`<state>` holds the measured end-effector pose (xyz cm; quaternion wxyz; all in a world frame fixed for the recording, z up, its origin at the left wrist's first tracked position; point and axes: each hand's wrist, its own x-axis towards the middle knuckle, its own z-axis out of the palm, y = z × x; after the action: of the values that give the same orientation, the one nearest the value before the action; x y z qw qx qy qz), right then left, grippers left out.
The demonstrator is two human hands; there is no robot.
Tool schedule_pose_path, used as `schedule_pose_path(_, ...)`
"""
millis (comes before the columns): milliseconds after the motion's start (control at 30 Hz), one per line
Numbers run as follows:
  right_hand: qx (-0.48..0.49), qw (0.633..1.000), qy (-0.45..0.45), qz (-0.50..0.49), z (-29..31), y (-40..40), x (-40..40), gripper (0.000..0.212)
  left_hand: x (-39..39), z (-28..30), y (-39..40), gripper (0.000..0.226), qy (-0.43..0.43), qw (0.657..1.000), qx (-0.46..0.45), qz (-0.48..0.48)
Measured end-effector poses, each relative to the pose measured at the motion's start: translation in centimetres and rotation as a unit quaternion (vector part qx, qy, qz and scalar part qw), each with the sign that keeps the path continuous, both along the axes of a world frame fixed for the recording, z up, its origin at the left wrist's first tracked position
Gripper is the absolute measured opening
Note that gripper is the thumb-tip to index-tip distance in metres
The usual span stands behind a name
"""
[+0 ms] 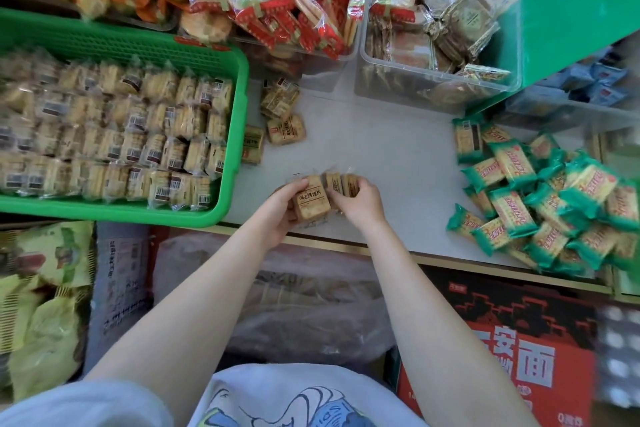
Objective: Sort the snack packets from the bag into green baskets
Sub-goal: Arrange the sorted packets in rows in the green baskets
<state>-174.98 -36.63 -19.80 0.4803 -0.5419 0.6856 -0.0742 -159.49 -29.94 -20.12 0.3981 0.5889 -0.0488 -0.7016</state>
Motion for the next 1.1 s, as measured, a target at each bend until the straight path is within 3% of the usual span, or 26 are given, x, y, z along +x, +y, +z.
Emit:
schedule_pose_path(167,-0.029,0.998,0.062,0.015,0.4,1.2,-0.7,0.066,0.7,-0.1,1.4,0.039,-0.014,1.0,0.013,0.021)
schedule_pose_path(333,-0.007,0.999,0.033,0.031,2.1,1.6,-0.9,0.063,1.2,0.7,2.5,0.044,-0.02,0.999,0.009,0.043)
schedule_pose_path(433,0.018,0.995,-0.069,-0.07,4.5,2.3,-0.7,0.064,1.7,1.6,2.8,0.046,-0.053,0.997,0.008,0.047)
schedule_pose_path(567,0.086,0.942,-0.285,-0.154,8.2,4.2,-0.4,0.048,1.9,3.1,3.6,0.058,-0.081,0.996,0.003,0.04)
schedule_pose_path(667,0.111,0.924,-0.342,-0.132,10.4,6.0,0.7,0.041,1.7,5.3,3.7,0.09,-0.074,0.997,-0.023,0.02)
schedule_pose_path(833,0.099,0.907,-0.391,-0.119,13.2,8.1,2.7,0.064,3.5,7.7,4.6,0.128,-0.118,0.99,-0.07,0.019)
schedule_pose_path(1000,0.095,0.899,-0.423,-0.064,15.4,10.2,5.7,0.044,7.4,5.8,6.3,0.116,-0.105,0.992,-0.068,0.027)
schedule_pose_path(1100,0.069,0.916,-0.388,-0.079,15.9,11.4,8.6,0.052,9.6,8.7,7.7,0.111,-0.091,0.991,-0.086,0.035)
